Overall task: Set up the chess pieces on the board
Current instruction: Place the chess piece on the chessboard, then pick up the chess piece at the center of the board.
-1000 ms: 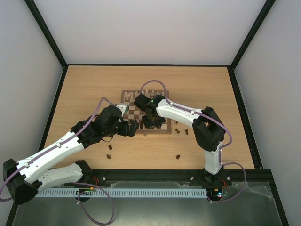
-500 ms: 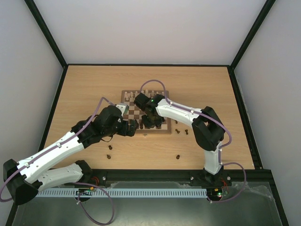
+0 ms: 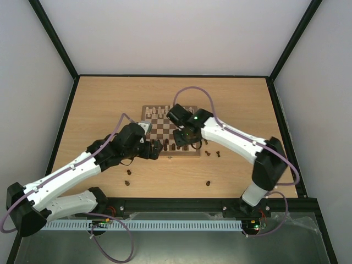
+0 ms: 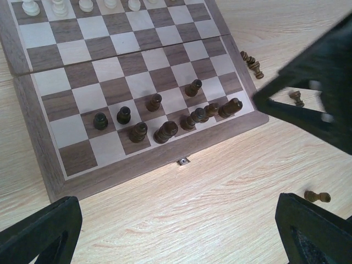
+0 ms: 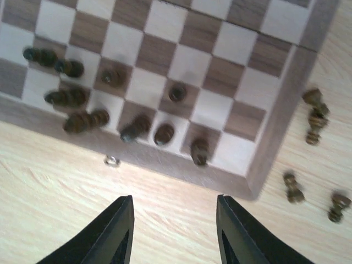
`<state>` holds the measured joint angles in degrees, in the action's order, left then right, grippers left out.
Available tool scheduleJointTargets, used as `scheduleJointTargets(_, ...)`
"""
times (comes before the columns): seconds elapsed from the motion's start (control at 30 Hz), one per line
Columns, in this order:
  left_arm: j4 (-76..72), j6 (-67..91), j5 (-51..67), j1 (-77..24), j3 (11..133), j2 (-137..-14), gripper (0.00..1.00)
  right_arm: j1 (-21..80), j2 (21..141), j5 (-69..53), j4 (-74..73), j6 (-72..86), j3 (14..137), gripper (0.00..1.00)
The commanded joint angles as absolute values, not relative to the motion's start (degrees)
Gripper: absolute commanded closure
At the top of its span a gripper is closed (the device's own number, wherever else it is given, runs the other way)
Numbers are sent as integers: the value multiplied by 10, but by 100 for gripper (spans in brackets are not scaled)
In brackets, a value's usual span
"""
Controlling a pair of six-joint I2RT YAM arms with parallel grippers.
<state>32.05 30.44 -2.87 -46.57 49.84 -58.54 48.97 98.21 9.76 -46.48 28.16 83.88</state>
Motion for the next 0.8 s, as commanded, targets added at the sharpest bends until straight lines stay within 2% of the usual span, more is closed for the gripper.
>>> scheduleJointTargets(0.0,315,298,-16,-461,516,-596,1,491,899,108,-499,317,746,57)
scheduleJointTargets(0.27,299,283,2,-461,519,-618,1,534,715,95,-487,436,526,51)
scheduleJointTargets(0.5,298,278,10,-461,518,-622,1,581,680,79,-441,505,421,44)
scheduleJointTargets(0.6,300,282,9,-461,515,-615,1,585,692,79,-428,507,405,44)
scheduleJointTargets(0.77,303,287,7,-461,508,-604,1,585,711,73,-405,500,396,53)
